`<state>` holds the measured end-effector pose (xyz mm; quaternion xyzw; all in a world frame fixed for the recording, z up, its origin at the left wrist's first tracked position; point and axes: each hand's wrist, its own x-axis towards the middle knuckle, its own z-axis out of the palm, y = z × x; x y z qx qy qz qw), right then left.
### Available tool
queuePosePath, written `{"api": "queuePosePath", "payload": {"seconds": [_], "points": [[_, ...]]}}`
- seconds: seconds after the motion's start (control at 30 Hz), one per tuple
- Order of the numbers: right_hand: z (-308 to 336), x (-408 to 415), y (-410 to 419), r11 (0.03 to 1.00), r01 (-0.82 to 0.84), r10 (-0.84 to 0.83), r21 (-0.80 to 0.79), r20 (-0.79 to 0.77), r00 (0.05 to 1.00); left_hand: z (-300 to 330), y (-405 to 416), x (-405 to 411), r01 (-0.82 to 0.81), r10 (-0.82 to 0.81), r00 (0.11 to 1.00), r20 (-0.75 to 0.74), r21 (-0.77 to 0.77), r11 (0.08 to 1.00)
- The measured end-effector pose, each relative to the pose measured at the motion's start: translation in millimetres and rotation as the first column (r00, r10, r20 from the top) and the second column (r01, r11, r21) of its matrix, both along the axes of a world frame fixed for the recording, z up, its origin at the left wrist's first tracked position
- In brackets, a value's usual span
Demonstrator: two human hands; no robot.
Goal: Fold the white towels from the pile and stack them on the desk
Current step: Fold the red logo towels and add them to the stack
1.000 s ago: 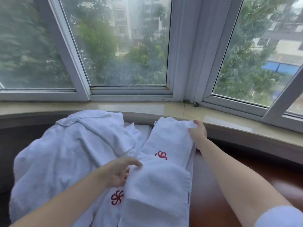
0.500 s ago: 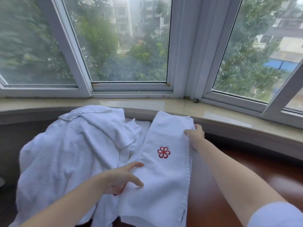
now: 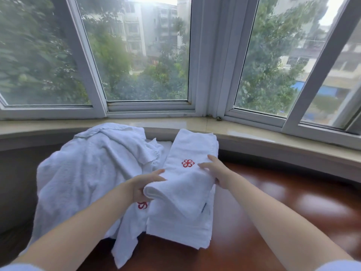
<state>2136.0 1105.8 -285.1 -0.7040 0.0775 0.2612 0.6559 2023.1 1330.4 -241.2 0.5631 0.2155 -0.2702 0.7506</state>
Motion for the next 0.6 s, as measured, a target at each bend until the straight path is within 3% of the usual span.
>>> {"api": "queuePosePath", "payload": {"seconds": [0.03,0.1,0.17,0.27,0.33,0.43,0.5,0.6], "points": [[5.2,-3.2,-3.3,0.999,-0.01,0.011,0.043,-0.021,1.0,-0.2,3.0,-2.1,0.002,-0.002,1.0,0.002,-0.005,1.0],[8.9,-14.4,-9.8,0.995,-0.07,0.073,0.069,-0.05,0.996,-4.4,7.0,-9.4,0.095,-0.096,0.995,0.002,0.145,0.985],[3.9,-31.8,-15.2,0.972,-0.228,0.222,-0.055,-0.098,0.97,-12.8,8.1,-17.5,0.173,-0.169,0.985,-0.04,0.254,0.952],[-5.2,-44.7,-20.1,0.93,-0.356,0.334,-0.088,-0.198,0.922,-19.6,8.3,-22.2,0.229,-0.214,0.968,-0.129,0.12,0.966],[-1.0,-42.6,-24.3,0.947,-0.321,0.308,-0.024,-0.224,0.925,-18.2,8.6,-20.9,0.263,-0.247,0.957,-0.154,0.09,0.961],[1.1,-39.7,-24.3,0.945,-0.299,0.283,-0.133,-0.128,0.951,-21.6,7.5,-8.0,0.302,-0.284,0.953,-0.103,0.384,0.873],[-7.2,-33.7,-20.4,0.96,-0.156,0.164,-0.233,0.012,0.986,-27.4,5.0,6.1,0.218,-0.226,0.973,-0.041,0.484,0.847],[-17.6,-22.0,-15.3,0.988,0.075,-0.062,-0.136,0.098,0.993,-35.1,2.2,33.5,0.092,-0.116,0.993,0.018,0.495,0.864]]}}
